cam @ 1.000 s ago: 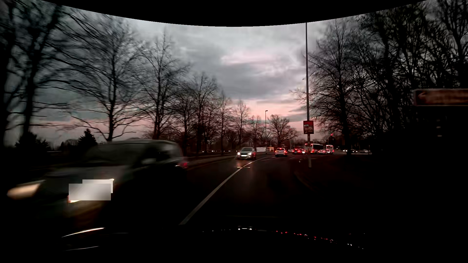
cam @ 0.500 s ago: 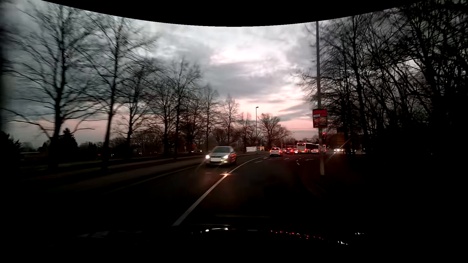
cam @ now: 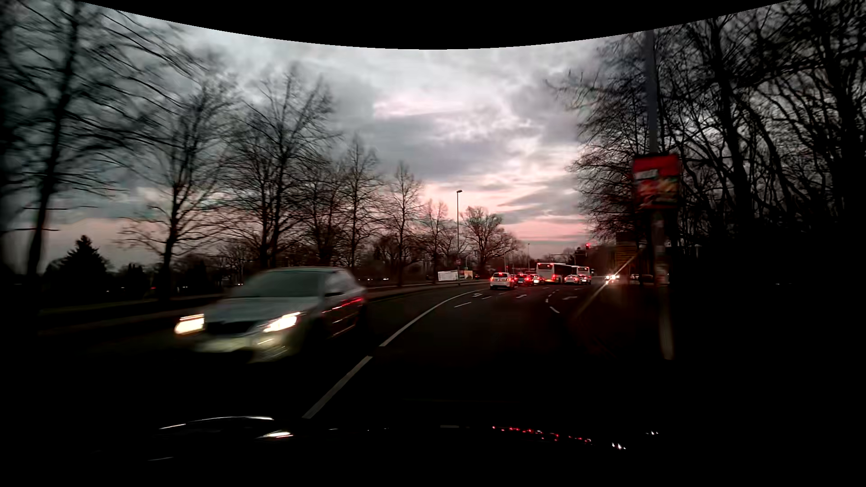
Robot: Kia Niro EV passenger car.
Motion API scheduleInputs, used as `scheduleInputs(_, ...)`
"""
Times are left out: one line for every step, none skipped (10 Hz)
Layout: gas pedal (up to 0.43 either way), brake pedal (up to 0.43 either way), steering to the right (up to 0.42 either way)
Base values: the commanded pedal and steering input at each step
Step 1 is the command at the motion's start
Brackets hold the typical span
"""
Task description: Follow the waypoints while adhering to traffic rules and regulations
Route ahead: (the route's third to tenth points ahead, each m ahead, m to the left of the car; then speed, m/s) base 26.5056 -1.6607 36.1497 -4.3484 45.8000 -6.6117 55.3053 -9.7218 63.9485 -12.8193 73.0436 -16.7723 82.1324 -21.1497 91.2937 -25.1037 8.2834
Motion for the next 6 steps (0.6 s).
scheduleInputs(0.0,0.0,0.045)
scheduleInputs(0.0,0.0,0.045)
scheduleInputs(0.0,0.0,0.045)
scheduleInputs(0.0,0.0,0.045)
scheduleInputs(0.0,0.0,0.045)
scheduleInputs(0.0,0.0,0.045)
